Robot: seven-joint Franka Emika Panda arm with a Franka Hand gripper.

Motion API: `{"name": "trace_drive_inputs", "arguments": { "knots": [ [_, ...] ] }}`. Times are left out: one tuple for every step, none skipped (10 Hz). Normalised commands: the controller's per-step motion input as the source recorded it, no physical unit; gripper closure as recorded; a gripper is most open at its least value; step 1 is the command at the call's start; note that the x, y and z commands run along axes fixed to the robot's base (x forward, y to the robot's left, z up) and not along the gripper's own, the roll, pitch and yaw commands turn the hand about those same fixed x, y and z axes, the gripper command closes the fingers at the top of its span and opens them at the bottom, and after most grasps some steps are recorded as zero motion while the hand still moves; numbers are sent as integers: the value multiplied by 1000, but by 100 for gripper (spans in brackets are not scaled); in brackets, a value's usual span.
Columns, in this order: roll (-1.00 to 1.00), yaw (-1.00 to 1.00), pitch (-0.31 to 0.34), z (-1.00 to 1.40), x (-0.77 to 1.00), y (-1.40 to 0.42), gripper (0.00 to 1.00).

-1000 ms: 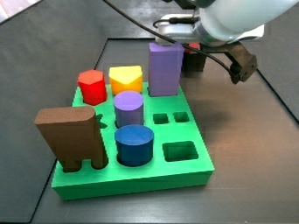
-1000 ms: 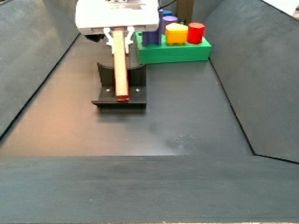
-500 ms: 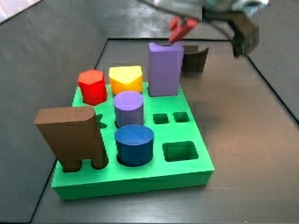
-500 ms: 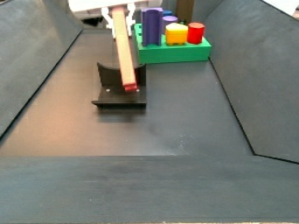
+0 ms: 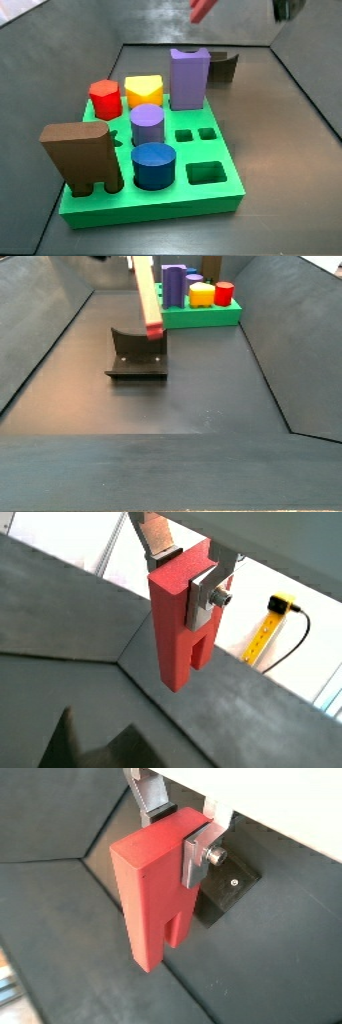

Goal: Pick up the double-square object. Move up. Rotate the double-square object. Place the double-square object on the fixture. Regrasp the double-square object. Move to above the board. Insert the double-square object.
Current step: Move to above the board.

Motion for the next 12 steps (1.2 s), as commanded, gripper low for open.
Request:
{"name": "trace_drive_inputs", "arguments": {
  "knots": [
    [-47, 7, -77, 1000, -105, 125, 100],
    [-46, -17, -60, 1000, -104, 115, 100],
    [-47, -41, -32, 1000, -99, 102, 100],
    [-52, -48, -10, 1000, -93, 94, 100],
    [-57, -45, 18, 808, -72, 61, 100],
    [-57, -44, 33, 687, -60, 43, 100],
    [-61, -25, 62, 375, -30, 17, 100],
    [-60, -18, 79, 252, -22, 10, 100],
    [-1000, -129, -125, 130, -368, -1000, 100],
    [-1000, -125, -130, 123, -366, -1000, 100],
    [-1000, -134, -143, 130, -393, -1000, 100],
    [-1000, -139, -143, 117, -398, -1000, 100]
  ]
}}
